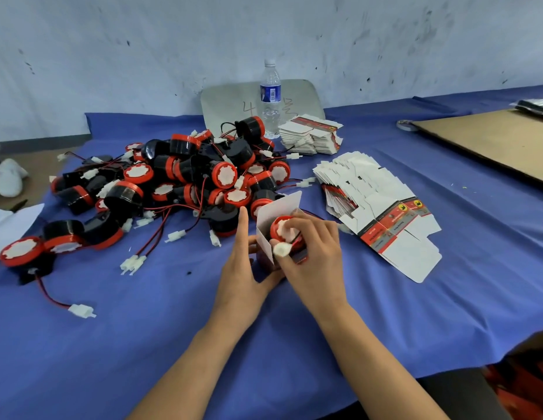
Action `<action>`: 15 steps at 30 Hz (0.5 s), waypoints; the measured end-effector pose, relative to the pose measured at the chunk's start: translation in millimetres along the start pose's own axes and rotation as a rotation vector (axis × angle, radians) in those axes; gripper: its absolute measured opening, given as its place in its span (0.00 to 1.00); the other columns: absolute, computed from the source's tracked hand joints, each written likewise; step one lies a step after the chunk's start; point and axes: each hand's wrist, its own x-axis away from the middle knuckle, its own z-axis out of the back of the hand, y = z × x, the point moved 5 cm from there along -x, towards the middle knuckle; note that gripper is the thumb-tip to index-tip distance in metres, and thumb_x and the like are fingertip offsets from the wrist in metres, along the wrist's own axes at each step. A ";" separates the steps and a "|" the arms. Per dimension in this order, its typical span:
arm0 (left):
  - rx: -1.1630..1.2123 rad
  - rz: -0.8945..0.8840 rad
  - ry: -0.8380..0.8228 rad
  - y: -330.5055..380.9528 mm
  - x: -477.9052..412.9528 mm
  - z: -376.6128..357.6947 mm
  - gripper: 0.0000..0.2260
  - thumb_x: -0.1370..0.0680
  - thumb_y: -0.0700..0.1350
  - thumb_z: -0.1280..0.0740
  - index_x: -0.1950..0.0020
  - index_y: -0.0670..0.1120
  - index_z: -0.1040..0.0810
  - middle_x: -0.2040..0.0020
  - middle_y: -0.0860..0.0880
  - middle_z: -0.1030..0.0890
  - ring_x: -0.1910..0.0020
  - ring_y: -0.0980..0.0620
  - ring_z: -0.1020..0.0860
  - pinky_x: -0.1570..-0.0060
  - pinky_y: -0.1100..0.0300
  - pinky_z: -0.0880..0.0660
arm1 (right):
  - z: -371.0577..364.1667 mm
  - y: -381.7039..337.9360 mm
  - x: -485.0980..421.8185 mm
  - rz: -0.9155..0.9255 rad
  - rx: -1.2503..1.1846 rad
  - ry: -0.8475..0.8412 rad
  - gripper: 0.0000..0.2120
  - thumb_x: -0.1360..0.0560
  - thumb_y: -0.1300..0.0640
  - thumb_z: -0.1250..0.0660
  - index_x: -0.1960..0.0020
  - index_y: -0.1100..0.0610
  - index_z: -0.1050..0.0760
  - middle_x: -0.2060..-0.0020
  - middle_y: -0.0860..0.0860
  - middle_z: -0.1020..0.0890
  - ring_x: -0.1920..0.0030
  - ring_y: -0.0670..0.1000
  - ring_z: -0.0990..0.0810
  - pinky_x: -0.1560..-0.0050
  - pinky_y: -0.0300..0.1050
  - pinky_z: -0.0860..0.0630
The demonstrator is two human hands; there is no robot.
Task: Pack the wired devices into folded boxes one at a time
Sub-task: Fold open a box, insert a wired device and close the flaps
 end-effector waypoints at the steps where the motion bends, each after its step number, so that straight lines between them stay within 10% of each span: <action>1: -0.006 -0.009 0.008 0.3 0.3 0.9 0.53 0.31 0.42 0.22 0.29 0.74 0.58 0.44 0.66 0.25 0.49 0.71 0.26 0.54 0.79 0.31 | -1.9 -1.1 0.7 0.033 0.036 -0.026 0.09 0.30 0.55 0.29 0.53 0.60 0.19 0.48 0.51 0.18 0.48 0.54 0.24 0.48 0.41 0.27; 8: -0.093 -0.124 -0.006 7.7 4.1 3.4 0.45 0.27 0.33 0.28 0.30 0.76 0.44 0.30 0.53 0.31 0.39 0.56 0.24 0.43 0.72 0.29 | -10.5 -4.1 4.7 -0.040 0.116 -0.230 0.14 0.27 0.55 0.37 0.45 0.58 0.20 0.48 0.52 0.19 0.46 0.53 0.21 0.53 0.48 0.21; 12: -0.193 -0.175 0.044 12.7 4.7 7.0 0.20 0.23 0.32 0.33 0.38 0.53 0.20 0.23 0.45 0.38 0.32 0.53 0.30 0.40 0.77 0.34 | -14.1 -3.9 6.0 -0.073 0.000 -0.321 0.21 0.30 0.58 0.41 0.37 0.58 0.28 0.48 0.49 0.19 0.44 0.49 0.26 0.51 0.35 0.30; 15: -0.229 -0.130 0.020 12.5 4.2 6.0 0.14 0.22 0.33 0.34 0.40 0.46 0.19 0.23 0.45 0.39 0.31 0.47 0.28 0.37 0.62 0.28 | -14.2 -3.3 5.1 -0.053 -0.027 -0.299 0.10 0.27 0.62 0.36 0.46 0.60 0.27 0.52 0.52 0.21 0.52 0.50 0.25 0.55 0.41 0.27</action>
